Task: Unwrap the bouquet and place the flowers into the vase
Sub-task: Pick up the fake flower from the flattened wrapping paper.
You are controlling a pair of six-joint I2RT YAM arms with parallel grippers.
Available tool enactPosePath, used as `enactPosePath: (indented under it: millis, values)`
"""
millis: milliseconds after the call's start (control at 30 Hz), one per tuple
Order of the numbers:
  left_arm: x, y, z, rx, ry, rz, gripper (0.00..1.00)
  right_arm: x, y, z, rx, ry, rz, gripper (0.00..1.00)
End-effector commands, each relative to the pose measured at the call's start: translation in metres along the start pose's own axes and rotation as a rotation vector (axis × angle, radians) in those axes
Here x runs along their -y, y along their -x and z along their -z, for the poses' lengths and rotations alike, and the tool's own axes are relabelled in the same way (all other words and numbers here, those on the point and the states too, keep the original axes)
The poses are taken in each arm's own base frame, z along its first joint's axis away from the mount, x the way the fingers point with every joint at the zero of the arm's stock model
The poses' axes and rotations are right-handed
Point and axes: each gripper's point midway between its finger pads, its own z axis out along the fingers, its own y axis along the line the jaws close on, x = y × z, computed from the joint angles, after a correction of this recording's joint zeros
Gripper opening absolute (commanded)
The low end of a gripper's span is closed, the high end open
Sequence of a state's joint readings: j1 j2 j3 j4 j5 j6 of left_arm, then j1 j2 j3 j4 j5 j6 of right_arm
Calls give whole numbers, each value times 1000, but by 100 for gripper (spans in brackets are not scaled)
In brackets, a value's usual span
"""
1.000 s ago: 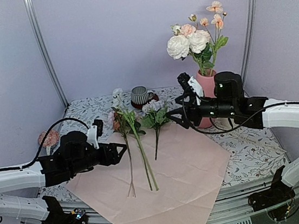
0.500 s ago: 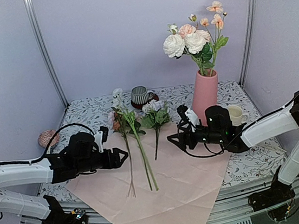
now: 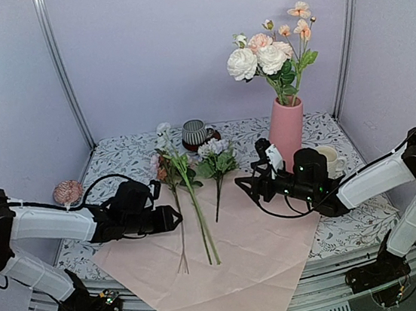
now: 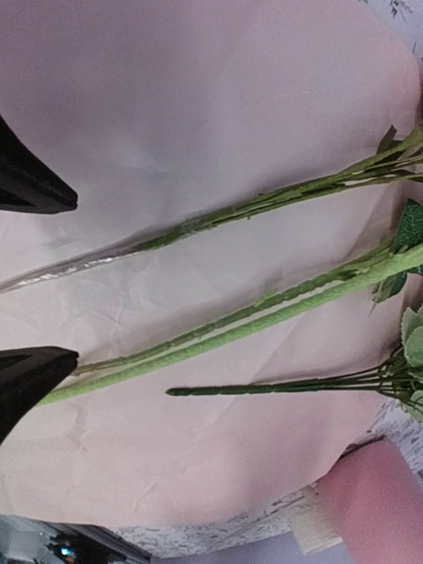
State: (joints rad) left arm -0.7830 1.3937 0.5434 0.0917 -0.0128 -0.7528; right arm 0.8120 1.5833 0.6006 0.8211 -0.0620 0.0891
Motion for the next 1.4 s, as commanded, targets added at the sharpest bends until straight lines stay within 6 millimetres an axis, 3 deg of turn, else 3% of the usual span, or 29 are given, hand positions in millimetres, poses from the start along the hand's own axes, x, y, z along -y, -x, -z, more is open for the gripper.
enactPosePath:
  millis: [0, 200, 467, 900, 1367]
  values:
    - [5, 16, -10, -9, 24, 2, 48, -7, 11, -1, 42, 26, 3, 81]
    - [-2, 20, -21, -29, 101, 17, 45, -6, 11, -2, 38, 23, 7, 81]
    - [-13, 31, -19, -7, 203, 45, 44, -7, 8, -6, 24, 24, 9, 81]
    - [-30, 20, -34, -82, 327, 74, 41, -7, 3, -15, 5, 30, 0, 81]
    - [-36, 26, -45, -93, 403, 35, 42, -6, 1, -17, -5, 19, 7, 81]
